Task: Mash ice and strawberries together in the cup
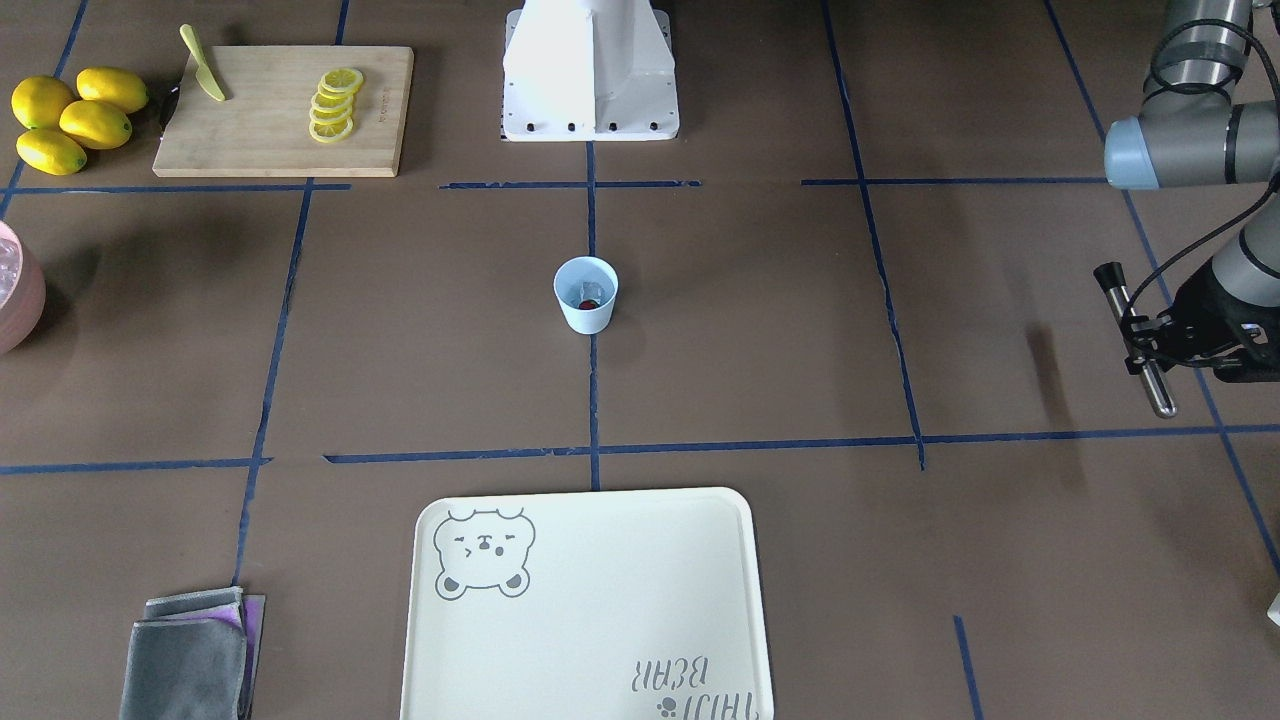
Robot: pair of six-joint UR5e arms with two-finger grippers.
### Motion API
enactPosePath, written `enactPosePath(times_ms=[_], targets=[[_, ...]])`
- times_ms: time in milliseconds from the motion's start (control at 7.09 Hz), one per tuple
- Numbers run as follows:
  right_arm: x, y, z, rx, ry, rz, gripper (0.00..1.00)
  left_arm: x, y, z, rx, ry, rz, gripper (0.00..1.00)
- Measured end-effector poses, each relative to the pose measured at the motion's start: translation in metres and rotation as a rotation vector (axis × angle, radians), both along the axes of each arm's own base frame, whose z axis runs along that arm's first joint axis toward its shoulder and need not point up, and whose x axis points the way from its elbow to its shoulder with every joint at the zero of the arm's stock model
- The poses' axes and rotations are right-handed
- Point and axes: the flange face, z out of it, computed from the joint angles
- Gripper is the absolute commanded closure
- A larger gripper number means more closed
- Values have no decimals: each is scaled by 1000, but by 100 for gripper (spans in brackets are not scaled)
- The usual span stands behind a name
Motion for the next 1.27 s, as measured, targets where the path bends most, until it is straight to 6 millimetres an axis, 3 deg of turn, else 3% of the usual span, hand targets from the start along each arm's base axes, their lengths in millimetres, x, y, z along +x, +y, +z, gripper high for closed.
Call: enactPosePath(times_ms=[141,282,705,1269], targets=[[0,0,0,1,0,1,0,-6,2,30,-26,-15,24,100],[0,0,0,1,2,1,0,-9,3,46,-40,-24,37,100],[0,0,0,1,3,2,0,-11,7,70,-71,-39,47,100],[0,0,-2,6,2,3,0,-14,20,88,-69,-39,50,100]])
